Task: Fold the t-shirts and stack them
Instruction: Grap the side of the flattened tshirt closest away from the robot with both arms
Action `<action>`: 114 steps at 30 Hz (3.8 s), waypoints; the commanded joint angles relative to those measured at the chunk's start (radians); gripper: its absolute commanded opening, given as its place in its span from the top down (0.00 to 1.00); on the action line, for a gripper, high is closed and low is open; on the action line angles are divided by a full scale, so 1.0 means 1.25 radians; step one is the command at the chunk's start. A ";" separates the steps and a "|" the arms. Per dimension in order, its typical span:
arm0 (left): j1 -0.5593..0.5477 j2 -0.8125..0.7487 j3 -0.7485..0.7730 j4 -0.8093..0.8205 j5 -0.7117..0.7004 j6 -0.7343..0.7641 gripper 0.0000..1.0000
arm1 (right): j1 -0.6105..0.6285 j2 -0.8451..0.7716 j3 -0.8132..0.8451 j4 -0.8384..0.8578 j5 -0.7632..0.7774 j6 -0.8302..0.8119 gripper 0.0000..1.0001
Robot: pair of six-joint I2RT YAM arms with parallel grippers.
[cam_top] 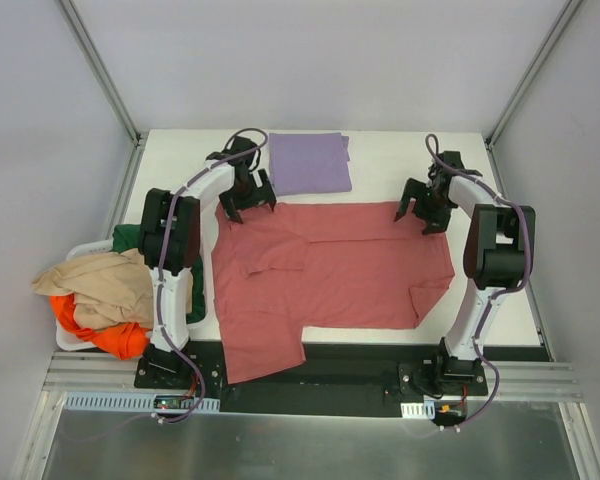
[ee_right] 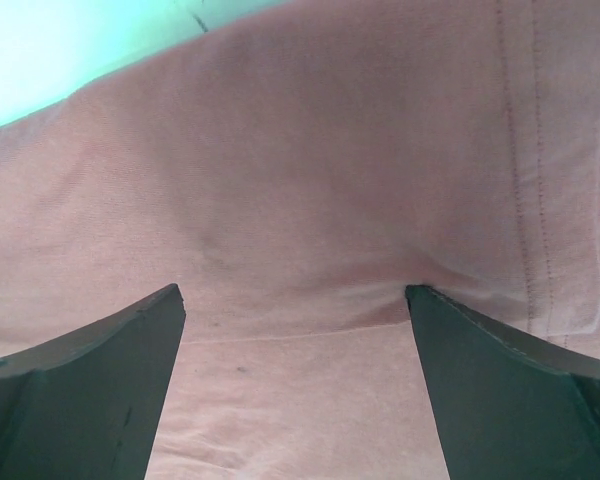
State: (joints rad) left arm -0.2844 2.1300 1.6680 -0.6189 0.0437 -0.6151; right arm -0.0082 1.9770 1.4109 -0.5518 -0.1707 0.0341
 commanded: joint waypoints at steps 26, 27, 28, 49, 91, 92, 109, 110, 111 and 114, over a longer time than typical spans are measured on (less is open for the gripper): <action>-0.142 -0.288 -0.292 0.084 0.024 -0.037 0.01 | 0.276 -0.319 -0.301 -0.148 0.356 0.013 0.04; -0.149 -0.293 -0.318 0.101 0.030 -0.044 0.01 | 0.279 -0.315 -0.313 -0.150 0.365 0.027 0.04; -0.153 -0.294 -0.337 0.116 0.040 -0.051 0.01 | 0.279 -0.310 -0.328 -0.151 0.373 0.038 0.04; -0.095 -0.229 -0.420 0.148 0.010 -0.058 0.01 | 0.009 -0.632 -0.574 -0.247 0.513 0.227 0.04; -0.493 -0.878 -0.862 -0.198 -0.002 -0.393 0.25 | -0.122 -0.844 -0.651 -0.073 0.100 0.062 0.04; -0.499 -0.861 -0.857 -0.197 -0.007 -0.393 0.28 | -0.122 -0.844 -0.651 -0.072 0.100 0.062 0.04; -0.571 -0.671 -0.868 -0.090 0.037 -0.396 0.63 | -0.122 -0.849 -0.651 -0.072 0.117 0.063 0.04; -0.574 -0.661 -0.867 -0.090 0.041 -0.394 0.67 | -0.122 -0.849 -0.651 -0.075 0.121 0.066 0.04; -0.575 -0.654 -0.868 -0.090 0.044 -0.395 0.73 | -0.122 -0.849 -0.651 -0.080 0.123 0.067 0.04; -0.578 -0.647 -0.863 -0.093 0.044 -0.391 0.92 | -0.122 -0.854 -0.651 -0.090 0.132 0.077 0.04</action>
State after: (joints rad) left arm -0.9833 1.2865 0.6041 -0.7372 0.0845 -1.0908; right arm -0.1566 0.9287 0.5953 -0.6563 -0.0315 0.1196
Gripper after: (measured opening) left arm 0.174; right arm 0.965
